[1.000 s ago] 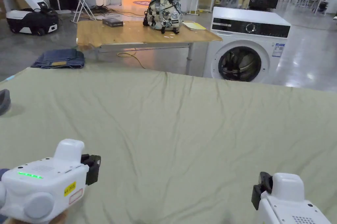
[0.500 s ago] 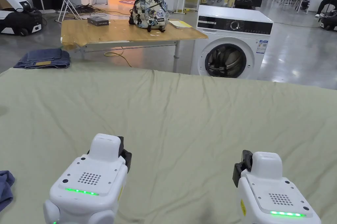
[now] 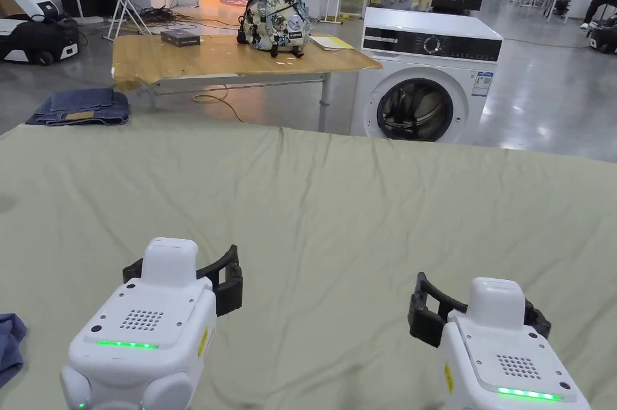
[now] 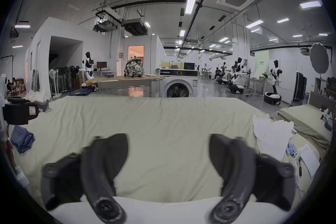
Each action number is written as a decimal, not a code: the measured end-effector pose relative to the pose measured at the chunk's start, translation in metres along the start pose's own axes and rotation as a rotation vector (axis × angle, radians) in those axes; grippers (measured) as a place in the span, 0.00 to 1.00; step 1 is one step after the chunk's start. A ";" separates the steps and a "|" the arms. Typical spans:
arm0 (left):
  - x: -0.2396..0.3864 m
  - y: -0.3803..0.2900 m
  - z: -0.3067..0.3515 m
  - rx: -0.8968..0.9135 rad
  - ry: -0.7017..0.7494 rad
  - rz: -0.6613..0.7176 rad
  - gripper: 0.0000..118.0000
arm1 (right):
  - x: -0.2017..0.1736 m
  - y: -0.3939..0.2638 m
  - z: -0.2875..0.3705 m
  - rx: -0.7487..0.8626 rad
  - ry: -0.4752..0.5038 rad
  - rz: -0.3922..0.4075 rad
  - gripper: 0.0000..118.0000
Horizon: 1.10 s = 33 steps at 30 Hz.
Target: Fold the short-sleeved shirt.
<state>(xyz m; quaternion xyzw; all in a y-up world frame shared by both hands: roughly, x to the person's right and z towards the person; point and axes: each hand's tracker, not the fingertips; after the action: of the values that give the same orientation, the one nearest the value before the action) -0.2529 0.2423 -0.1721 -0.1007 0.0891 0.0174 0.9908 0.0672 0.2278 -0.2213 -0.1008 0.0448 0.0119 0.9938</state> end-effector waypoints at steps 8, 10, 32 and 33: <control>-0.009 0.004 0.002 0.057 -0.009 0.050 0.67 | 0.004 0.003 0.001 0.031 -0.036 -0.023 0.83; -0.010 0.006 -0.001 0.051 -0.010 0.050 0.67 | 0.006 0.005 0.000 0.035 -0.040 -0.037 0.83; -0.017 0.014 -0.010 0.049 0.002 0.042 0.68 | 0.000 0.032 -0.011 -0.009 -0.134 -0.098 0.83; -0.017 0.014 -0.011 0.039 0.011 0.036 0.68 | -0.002 0.033 -0.011 -0.008 -0.147 -0.095 0.83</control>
<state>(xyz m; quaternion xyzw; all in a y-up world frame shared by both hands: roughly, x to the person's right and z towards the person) -0.2719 0.2537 -0.1827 -0.0800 0.0966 0.0331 0.9916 0.0632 0.2575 -0.2380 -0.1057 -0.0331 -0.0277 0.9935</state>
